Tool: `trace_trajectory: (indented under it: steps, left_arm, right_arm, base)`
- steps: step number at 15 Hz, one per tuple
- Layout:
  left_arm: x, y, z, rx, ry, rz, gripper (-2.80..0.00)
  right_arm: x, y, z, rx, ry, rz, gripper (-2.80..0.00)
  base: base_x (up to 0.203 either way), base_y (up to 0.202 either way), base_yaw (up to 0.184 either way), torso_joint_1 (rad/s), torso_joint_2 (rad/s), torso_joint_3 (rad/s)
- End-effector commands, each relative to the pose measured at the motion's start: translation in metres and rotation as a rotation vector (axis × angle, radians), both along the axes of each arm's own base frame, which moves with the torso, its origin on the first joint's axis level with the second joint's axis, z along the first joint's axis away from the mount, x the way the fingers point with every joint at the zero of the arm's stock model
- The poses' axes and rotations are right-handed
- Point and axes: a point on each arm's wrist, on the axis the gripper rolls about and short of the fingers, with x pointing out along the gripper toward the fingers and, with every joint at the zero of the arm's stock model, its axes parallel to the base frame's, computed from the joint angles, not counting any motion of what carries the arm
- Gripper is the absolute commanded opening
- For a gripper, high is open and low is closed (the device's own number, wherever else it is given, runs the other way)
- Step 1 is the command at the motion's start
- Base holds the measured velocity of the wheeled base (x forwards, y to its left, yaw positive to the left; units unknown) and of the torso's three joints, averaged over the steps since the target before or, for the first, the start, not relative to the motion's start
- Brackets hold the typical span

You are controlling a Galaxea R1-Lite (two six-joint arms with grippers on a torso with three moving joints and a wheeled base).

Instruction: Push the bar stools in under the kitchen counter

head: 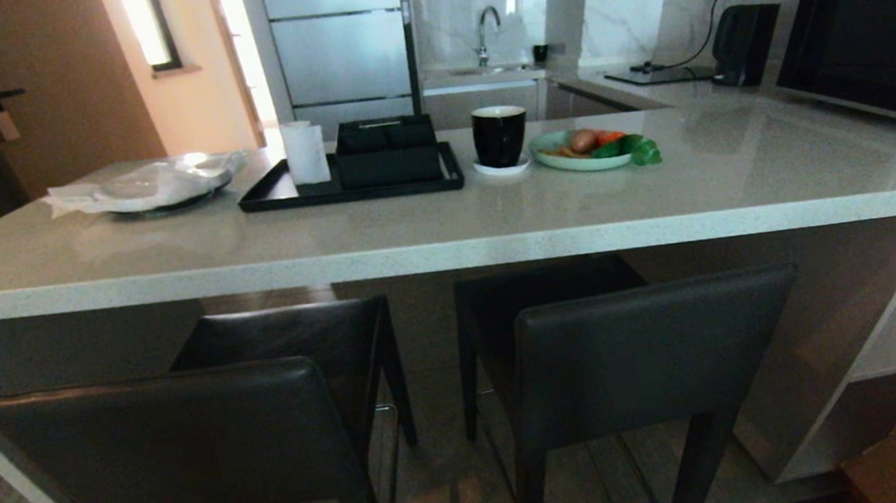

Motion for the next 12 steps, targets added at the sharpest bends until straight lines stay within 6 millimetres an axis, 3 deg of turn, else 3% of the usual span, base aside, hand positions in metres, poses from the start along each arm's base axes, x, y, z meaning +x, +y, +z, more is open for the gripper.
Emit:
trace_trajectory:
  steps: [1, 12]
  left_arm:
    - [0.0001, 0.0, 0.0, -0.001, 0.001, 0.0, -2.8]
    - [0.0001, 0.0, 0.0, -0.001, 0.001, 0.0, -2.8]
  right_arm:
    - [0.0002, 0.0, -0.0004, 0.0, 0.003, 0.0, -2.8]
    - [0.0002, 0.0, -0.0003, 0.002, 0.001, 0.0, -2.8]
  base:
    - [0.0, 0.0, 0.0, 0.0, 0.0, 0.0]
    - [0.0, 0.0, 0.0, 0.0, 0.0, 0.0]
